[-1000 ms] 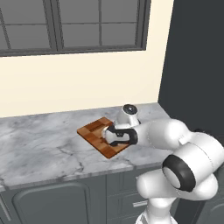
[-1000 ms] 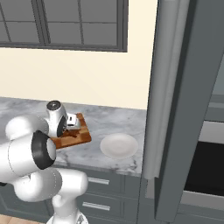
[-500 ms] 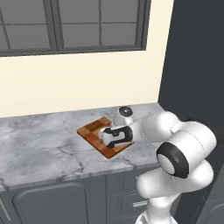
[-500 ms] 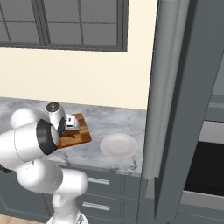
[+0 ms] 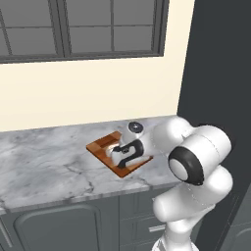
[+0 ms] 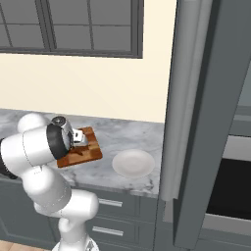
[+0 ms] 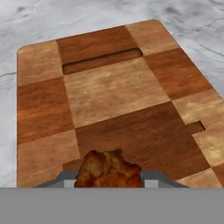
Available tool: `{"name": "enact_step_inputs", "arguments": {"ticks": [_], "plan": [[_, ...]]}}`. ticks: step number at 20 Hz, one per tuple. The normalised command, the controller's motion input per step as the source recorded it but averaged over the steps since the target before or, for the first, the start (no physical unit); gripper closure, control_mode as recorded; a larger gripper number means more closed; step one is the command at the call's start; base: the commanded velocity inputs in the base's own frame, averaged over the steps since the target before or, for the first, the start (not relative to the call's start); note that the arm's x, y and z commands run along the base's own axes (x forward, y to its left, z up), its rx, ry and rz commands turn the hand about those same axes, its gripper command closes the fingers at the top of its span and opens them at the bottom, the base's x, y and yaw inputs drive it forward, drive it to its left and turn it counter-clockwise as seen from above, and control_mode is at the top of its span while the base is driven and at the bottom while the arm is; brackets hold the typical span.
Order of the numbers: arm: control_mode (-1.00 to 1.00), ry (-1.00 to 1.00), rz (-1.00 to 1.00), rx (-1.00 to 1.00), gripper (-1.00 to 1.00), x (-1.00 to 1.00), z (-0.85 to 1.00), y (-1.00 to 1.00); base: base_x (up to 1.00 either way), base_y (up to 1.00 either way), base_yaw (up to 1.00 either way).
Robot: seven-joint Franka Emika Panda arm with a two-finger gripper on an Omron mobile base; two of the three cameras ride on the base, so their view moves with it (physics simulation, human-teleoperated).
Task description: Pick the chicken drumstick from the plate and place it on the cutting board. Then pick the condiment bottle from the cabinet and place it next to the cutting board.
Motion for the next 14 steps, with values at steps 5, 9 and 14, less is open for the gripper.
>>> {"name": "enact_step_inputs", "arguments": {"ticks": [5,9,14], "plan": [[-1.0,0.0,0.0,0.0,1.0,0.14,-0.18,0.18,0.0,0.0,0.0],[-1.0,0.0,0.0,0.0,1.0,0.16,-0.27,0.19,0.0,0.0,0.0],[-1.0,0.0,0.0,0.0,1.0,0.25,-0.38,0.2,0.0,0.0,0.0]]}}
